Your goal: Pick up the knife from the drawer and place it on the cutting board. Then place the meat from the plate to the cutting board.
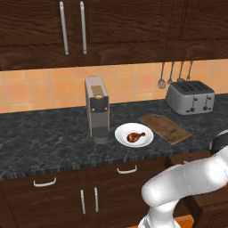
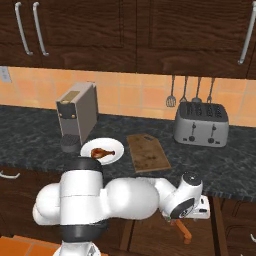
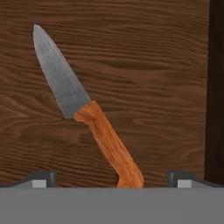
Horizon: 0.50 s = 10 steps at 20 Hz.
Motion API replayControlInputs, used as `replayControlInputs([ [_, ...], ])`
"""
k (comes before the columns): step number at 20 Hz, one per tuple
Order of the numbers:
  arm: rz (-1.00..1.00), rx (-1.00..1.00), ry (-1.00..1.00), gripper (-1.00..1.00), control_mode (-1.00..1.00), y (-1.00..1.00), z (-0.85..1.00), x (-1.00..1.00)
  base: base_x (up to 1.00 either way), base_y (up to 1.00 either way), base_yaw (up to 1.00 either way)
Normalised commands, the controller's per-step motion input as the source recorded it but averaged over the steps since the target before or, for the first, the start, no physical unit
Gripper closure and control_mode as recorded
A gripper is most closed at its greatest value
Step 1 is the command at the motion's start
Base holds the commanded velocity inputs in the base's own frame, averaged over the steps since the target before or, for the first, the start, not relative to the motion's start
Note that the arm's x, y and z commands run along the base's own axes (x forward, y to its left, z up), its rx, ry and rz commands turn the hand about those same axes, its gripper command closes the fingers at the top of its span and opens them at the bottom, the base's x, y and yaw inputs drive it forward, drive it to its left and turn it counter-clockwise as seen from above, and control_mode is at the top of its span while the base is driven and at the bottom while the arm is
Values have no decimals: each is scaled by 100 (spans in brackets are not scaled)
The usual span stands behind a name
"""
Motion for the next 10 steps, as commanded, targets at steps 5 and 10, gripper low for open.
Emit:
replayControlInputs([
  [5,0,2,3,-100,-100,-4,-38,2,0,0,0],
  [10,0,0,6,-100,-100,7,-20,0,0,0,0],
])
